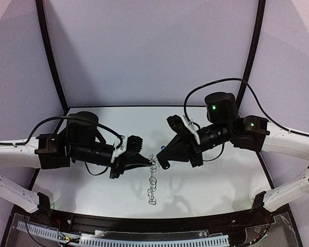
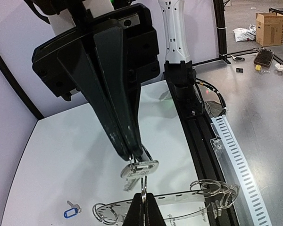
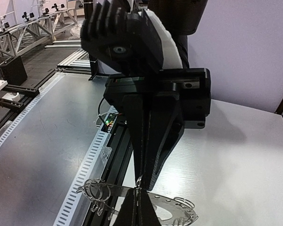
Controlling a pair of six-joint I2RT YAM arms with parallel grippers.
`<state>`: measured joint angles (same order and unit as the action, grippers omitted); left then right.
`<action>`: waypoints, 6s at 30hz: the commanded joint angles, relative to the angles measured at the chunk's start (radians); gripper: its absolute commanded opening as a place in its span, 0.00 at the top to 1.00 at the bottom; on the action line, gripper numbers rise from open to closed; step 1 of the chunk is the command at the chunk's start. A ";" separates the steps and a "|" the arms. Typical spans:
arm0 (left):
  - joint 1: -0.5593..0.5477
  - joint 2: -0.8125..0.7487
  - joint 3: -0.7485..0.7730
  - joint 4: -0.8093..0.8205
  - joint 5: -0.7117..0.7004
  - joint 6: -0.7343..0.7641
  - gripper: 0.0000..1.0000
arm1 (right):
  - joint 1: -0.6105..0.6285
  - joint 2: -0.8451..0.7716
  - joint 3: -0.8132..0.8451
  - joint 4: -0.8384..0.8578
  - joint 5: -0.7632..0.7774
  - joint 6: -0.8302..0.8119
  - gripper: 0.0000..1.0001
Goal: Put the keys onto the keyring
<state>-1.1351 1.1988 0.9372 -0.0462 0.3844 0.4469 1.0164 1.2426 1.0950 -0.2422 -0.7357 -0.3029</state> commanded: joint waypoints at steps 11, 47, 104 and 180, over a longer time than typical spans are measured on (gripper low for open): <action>0.003 0.001 0.035 -0.005 0.019 0.003 0.99 | 0.011 0.014 0.023 -0.036 -0.034 -0.062 1.00; 0.002 0.042 0.089 -0.064 0.038 0.025 0.99 | 0.027 0.075 0.070 -0.059 -0.034 -0.072 1.00; 0.003 0.123 0.293 -0.438 0.371 0.262 0.99 | 0.037 0.177 0.139 -0.172 0.268 -0.501 1.00; 0.003 0.164 0.174 -0.030 -0.604 -0.247 0.55 | 0.050 0.208 0.315 -0.156 0.764 0.287 1.00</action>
<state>-1.1309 1.3660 1.0847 -0.1098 -0.2036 0.2127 1.0600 1.4647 1.3781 -0.4347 0.0443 -0.0350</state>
